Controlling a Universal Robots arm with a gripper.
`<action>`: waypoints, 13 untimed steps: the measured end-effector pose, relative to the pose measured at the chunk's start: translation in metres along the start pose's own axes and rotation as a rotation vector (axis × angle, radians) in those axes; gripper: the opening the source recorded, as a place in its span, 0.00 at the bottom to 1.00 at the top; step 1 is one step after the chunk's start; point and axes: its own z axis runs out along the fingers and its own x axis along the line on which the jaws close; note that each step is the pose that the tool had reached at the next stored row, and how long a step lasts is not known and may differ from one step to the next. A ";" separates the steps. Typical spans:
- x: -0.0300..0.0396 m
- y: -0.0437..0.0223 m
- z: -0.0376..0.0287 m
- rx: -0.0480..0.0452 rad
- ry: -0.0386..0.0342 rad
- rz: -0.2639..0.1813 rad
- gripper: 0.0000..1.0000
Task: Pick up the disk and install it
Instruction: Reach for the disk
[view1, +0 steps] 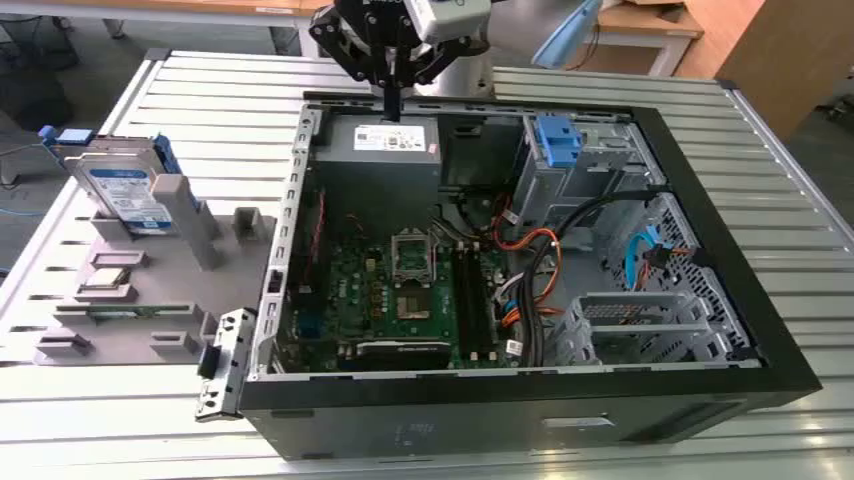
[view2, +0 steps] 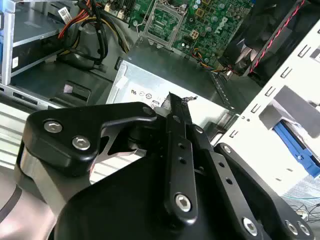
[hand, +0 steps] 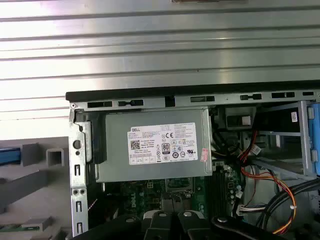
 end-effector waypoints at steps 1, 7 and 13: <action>0.0000 0.0000 0.0000 -0.0001 0.0000 0.000 0.10; 0.0009 -0.0001 0.0002 -0.0002 -0.0002 0.000 0.10; 0.0032 -0.0002 0.0000 0.0000 0.0000 0.000 0.10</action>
